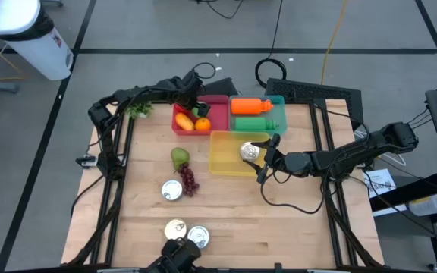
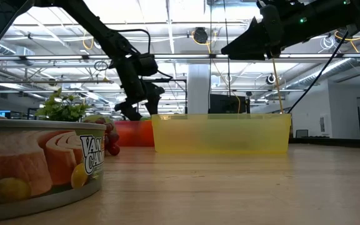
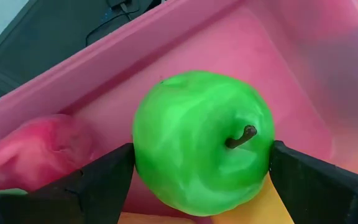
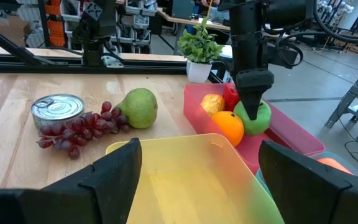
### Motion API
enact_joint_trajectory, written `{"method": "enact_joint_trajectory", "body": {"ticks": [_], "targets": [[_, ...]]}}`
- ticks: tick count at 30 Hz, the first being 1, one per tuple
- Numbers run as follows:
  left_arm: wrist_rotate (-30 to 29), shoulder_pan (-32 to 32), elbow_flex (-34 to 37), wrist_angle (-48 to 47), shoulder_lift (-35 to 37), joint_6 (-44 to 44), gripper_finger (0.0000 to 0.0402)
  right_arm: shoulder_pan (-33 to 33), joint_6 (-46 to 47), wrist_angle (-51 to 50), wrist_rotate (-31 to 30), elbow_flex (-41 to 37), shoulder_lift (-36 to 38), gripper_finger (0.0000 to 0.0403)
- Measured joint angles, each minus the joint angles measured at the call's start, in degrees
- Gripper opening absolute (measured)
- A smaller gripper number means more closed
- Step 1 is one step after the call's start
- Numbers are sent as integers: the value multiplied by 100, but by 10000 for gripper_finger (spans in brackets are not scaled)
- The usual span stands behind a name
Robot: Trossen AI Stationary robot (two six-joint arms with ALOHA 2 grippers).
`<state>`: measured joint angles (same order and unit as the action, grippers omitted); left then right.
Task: Pick & Place Food Item
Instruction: Put the green apple into the red bin
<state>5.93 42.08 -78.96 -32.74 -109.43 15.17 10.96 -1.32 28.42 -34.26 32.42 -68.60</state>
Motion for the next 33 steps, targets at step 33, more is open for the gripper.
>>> {"method": "enact_joint_trajectory", "body": {"ticks": [33], "targets": [[-1214, -288, 9, -3, -13, -603, 360, 0, 0, 0, 0, 0, 0, 309]]}}
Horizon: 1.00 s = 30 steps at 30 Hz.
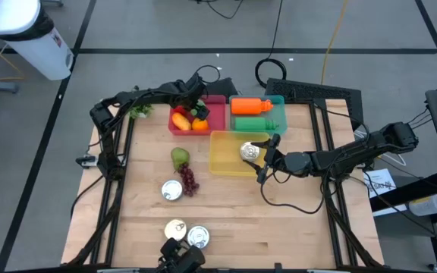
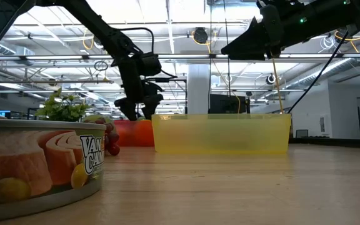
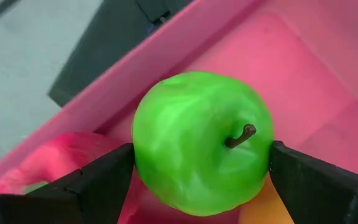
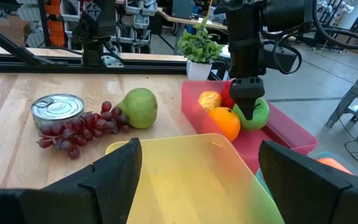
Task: Pick & Place Food Item
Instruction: Put the green apple into the red bin, then adjust the tuna cans
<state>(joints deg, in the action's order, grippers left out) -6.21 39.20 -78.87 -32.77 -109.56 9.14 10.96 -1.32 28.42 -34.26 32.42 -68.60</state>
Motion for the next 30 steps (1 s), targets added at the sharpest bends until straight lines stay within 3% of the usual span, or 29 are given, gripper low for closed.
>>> {"method": "enact_joint_trajectory", "body": {"ticks": [7, 12, 30], "targets": [[463, 58, 0, -5, 0, 38, 374, 1, 1, -2, 0, 0, 0, 309], [465, 57, 0, -20, 0, 14, 398, 0, 0, -4, 0, 0, 0, 309], [420, 63, -140, -197, 194, -331, 390, 2, 0, -48, 2, 0, 0, 309]]}}
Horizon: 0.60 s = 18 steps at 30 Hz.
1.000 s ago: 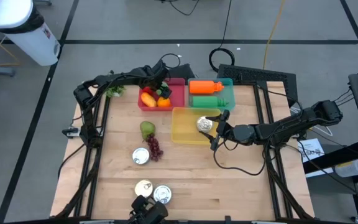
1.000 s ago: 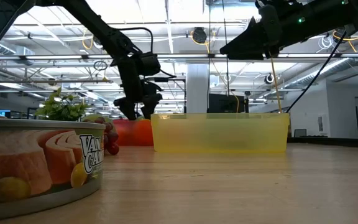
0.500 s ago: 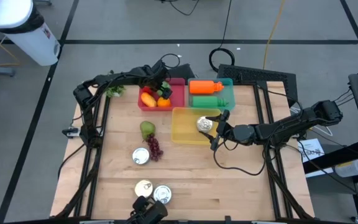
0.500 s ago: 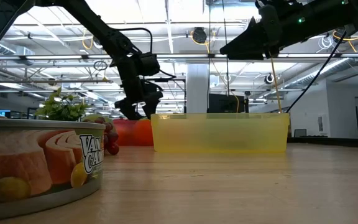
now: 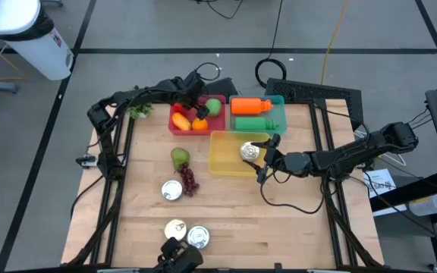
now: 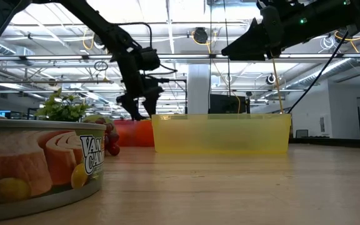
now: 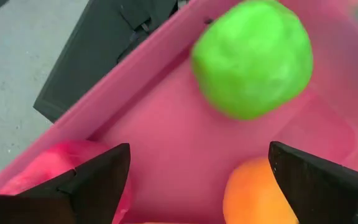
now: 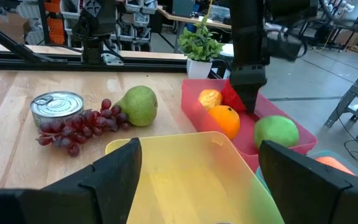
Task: Pick & Place Food Item
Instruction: Adjust the tuna cans
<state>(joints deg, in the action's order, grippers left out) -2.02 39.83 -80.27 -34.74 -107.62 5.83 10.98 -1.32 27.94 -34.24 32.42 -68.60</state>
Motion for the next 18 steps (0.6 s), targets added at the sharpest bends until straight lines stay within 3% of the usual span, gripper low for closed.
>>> {"method": "enact_joint_trajectory", "body": {"ticks": [11, 18], "targets": [[38, -189, -9, -667, 1577, 34, 390, 0, 2, -39, -1, -2, 0, 309], [45, -898, 176, -964, 2837, 64, 390, 0, 2, -39, -2, -2, 0, 309]]}}
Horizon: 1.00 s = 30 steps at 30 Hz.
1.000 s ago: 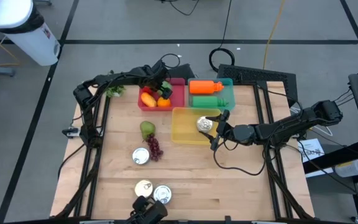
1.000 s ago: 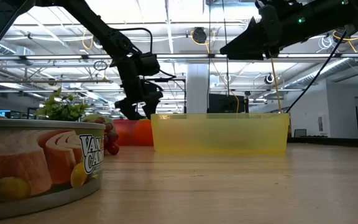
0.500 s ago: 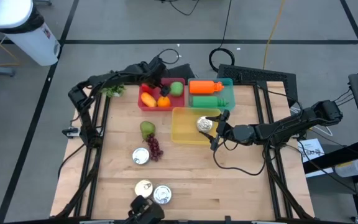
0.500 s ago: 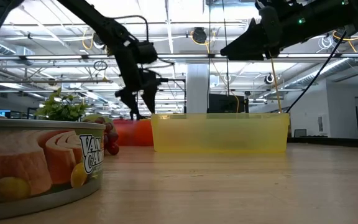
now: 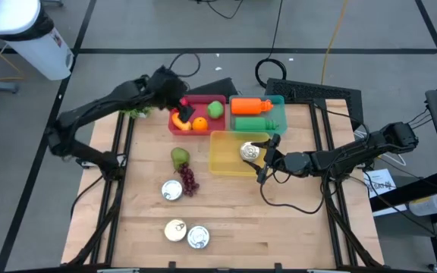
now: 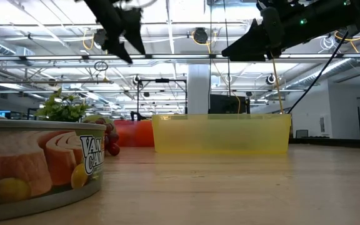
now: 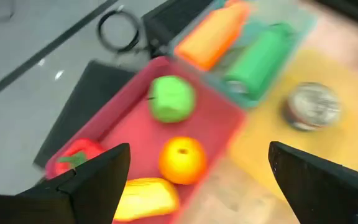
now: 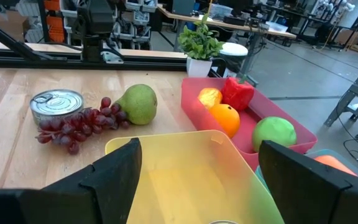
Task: Pick & Place Food Item
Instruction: Adjust the tuna cans
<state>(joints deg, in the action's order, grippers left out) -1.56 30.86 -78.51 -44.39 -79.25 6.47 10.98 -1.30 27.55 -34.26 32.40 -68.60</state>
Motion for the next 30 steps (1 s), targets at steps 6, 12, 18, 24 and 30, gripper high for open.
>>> {"method": "enact_joint_trajectory", "body": {"ticks": [6, 12, 18, 24, 30], "targets": [[-17, -1001, 923, 307, 1074, 124, 390, 0, 61, -8, 2, 0, 0, 309], [55, -2039, 2187, 750, 1796, 969, 390, 0, 70, 0, 2, 0, 0, 309], [323, -3098, 3187, 844, 2020, 1927, 390, 0, 214, 4, 2, 0, 0, 309], [476, -4179, 3943, 1800, 1779, 2456, 390, 0, 232, 55, 4, 0, 0, 309], [416, -4726, 4163, 2667, 1430, 2513, 390, 0, 689, 133, 40, 0, 0, 309]]}}
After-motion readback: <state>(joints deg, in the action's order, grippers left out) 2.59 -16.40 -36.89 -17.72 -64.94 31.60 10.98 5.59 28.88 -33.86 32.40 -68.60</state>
